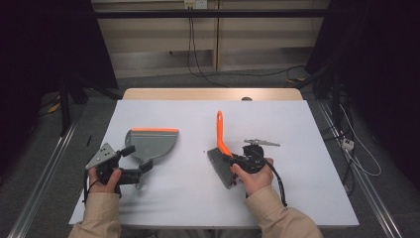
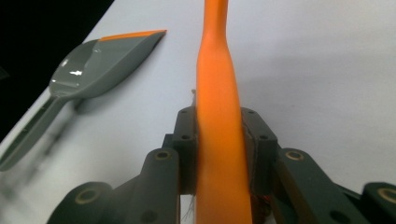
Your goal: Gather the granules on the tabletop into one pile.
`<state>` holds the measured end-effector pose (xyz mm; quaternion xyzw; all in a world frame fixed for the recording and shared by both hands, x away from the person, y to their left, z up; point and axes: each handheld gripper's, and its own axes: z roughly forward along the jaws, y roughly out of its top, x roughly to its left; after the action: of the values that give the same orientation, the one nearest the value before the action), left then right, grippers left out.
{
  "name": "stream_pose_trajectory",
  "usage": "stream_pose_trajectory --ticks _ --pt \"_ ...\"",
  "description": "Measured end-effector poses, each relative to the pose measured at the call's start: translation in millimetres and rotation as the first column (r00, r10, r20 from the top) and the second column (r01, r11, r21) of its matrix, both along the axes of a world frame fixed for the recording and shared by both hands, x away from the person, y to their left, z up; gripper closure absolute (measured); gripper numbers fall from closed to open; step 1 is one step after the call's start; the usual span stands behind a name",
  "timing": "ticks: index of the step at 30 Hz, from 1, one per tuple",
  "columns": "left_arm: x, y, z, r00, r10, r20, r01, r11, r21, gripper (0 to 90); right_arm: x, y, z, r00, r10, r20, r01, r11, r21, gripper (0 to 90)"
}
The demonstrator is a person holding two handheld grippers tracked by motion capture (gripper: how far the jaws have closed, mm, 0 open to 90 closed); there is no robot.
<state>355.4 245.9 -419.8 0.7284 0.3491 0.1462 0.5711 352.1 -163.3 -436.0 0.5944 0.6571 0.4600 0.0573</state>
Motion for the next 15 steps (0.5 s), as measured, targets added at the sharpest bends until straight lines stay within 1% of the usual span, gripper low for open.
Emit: stream_pose_trajectory --ticks 1,3,5,8,12,15 --pt "0.1 -0.1 -0.1 1.0 0.001 -0.001 -0.001 1.0 -0.001 3.9 0.2 0.0 0.4 1.0 0.001 -0.002 -0.001 0.9999 0.011 71.3" --pt "0.3 -0.2 -0.2 1.0 0.001 -0.001 -0.001 1.0 -0.001 4.0 0.9 0.8 2.1 1.0 0.006 0.0 -0.006 0.9999 0.014 71.4" --pt "0.5 -0.2 0.0 1.0 0.002 -0.001 -0.002 1.0 -0.003 3.9 2.2 3.0 4.6 0.9999 0.008 0.008 -0.008 0.9993 0.035 71.4" --pt "1.0 0.0 0.0 1.0 0.003 0.0 -0.003 1.0 -0.004 4.0 7.0 10.1 10.3 0.9996 0.018 0.022 -0.019 0.9986 0.05 71.5" --pt "1.7 0.1 -0.4 1.0 0.0 -0.001 0.0 1.0 -0.001 4.0 18.1 25.1 16.5 0.9986 0.032 0.042 -0.035 0.9974 0.063 71.5" --pt "2.0 0.9 -0.3 1.0 0.0 -0.001 0.0 1.0 -0.003 3.9 30.6 39.7 15.0 0.9988 0.028 0.041 -0.031 0.9972 0.068 71.5"
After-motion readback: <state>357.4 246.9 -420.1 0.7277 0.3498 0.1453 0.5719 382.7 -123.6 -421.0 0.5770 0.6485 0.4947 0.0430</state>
